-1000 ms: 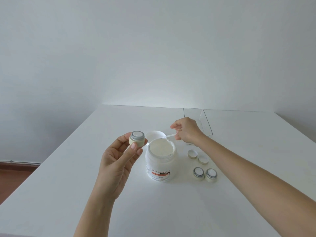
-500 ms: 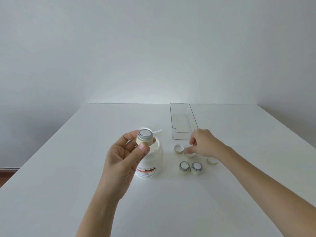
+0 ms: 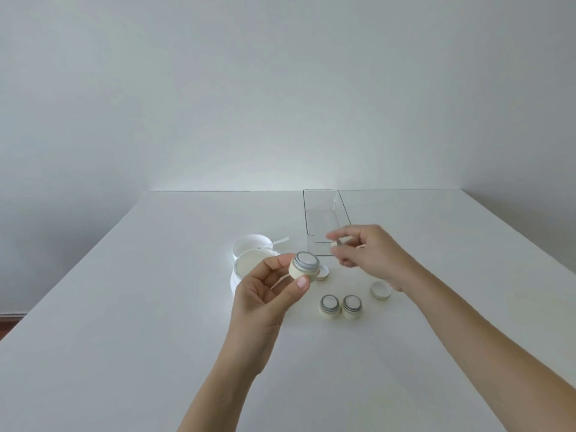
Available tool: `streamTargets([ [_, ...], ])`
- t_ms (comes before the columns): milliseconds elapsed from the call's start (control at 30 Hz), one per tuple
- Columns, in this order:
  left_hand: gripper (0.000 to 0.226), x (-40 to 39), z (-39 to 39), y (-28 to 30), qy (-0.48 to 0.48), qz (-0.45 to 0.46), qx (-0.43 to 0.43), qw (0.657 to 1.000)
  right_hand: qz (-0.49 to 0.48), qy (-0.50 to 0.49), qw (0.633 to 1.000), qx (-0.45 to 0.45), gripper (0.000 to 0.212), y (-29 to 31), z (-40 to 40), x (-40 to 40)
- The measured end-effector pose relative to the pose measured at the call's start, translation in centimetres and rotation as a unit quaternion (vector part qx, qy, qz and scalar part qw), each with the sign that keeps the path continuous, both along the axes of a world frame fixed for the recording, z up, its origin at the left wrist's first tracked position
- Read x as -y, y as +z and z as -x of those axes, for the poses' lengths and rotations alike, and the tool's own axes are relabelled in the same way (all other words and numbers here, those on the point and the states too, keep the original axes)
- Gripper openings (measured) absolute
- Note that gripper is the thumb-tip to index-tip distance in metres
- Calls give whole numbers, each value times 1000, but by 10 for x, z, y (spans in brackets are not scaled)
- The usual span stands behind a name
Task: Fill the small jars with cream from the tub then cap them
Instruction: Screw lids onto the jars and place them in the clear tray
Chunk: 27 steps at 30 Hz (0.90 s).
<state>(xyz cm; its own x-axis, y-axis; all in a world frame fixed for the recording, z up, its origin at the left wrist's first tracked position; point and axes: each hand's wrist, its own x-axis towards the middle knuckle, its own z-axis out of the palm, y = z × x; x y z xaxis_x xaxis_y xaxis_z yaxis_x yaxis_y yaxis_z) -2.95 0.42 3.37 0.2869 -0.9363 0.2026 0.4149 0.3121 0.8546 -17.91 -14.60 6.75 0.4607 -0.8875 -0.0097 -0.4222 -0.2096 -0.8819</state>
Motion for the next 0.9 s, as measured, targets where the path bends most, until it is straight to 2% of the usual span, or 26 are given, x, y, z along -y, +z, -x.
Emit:
streamTargets([
  [67,29,2,0,3,12,-1,26,1000,-102,43,977,185,23,15,5,-15],
  [100,29,3,0,4,16,-3,40,999,-139,62,957,245,21,21,7,-23],
  [200,28,6,5,7,29,-7,64,997,-187,96,926,314,23,28,8,-42],
  [300,29,7,10,8,39,-13,74,996,-176,100,929,309,21,26,8,-55],
  [467,32,7,10,8,42,-33,89,995,-72,88,963,243,26,24,11,-61],
  [600,35,7,10,10,42,-38,94,994,-10,100,974,202,24,24,15,-59],
  [800,33,6,8,11,40,-40,112,992,16,157,977,142,32,26,18,-56],
  [900,34,6,8,11,51,-38,112,992,43,143,983,105,24,28,15,-59],
])
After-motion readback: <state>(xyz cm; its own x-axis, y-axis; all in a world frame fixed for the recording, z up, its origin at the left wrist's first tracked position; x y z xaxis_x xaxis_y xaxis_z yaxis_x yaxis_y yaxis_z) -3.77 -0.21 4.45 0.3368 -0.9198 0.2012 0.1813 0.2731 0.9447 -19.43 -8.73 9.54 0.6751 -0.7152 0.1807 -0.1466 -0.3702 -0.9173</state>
